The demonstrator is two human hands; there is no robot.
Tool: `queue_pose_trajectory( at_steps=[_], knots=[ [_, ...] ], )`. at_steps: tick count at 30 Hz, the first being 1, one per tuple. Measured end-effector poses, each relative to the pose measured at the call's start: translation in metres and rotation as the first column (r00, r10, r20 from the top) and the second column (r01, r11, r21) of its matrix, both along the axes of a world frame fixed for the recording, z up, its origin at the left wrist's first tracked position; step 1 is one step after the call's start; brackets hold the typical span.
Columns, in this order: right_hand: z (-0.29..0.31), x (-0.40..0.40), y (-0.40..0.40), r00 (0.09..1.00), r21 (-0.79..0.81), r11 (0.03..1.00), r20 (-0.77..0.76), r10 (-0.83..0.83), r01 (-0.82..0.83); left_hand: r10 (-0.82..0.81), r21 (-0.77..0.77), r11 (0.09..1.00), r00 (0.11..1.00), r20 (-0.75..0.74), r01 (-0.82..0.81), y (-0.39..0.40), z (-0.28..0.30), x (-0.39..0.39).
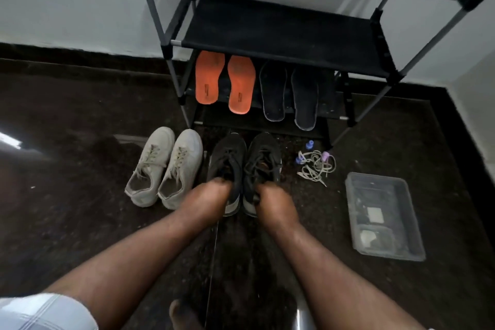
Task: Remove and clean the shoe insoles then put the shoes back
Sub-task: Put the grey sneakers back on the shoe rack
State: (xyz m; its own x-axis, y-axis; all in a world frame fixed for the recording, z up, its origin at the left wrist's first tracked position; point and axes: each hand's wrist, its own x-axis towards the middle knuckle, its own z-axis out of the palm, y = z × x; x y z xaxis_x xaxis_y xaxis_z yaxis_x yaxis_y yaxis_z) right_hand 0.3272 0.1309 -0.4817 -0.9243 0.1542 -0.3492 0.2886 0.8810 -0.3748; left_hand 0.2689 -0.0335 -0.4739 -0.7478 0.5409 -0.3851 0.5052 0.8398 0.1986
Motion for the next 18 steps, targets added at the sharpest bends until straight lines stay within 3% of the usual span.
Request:
queue_pose_trajectory(
  at_steps=[8, 18],
  knots=[
    [0.158, 0.061, 0.004, 0.999, -0.065, 0.997, 0.013, -0.039, 0.04, 0.021, -0.045, 0.999, 0.994, 0.105, -0.017, 0.004, 0.164, 0.064],
    [0.359, 0.1, 0.06, 0.991, -0.029, 0.998, -0.12, -0.059, 0.056, 0.001, -0.002, 1.0, 1.0, 0.022, -0.001, 0.06, 0.368, 0.107]
  ],
)
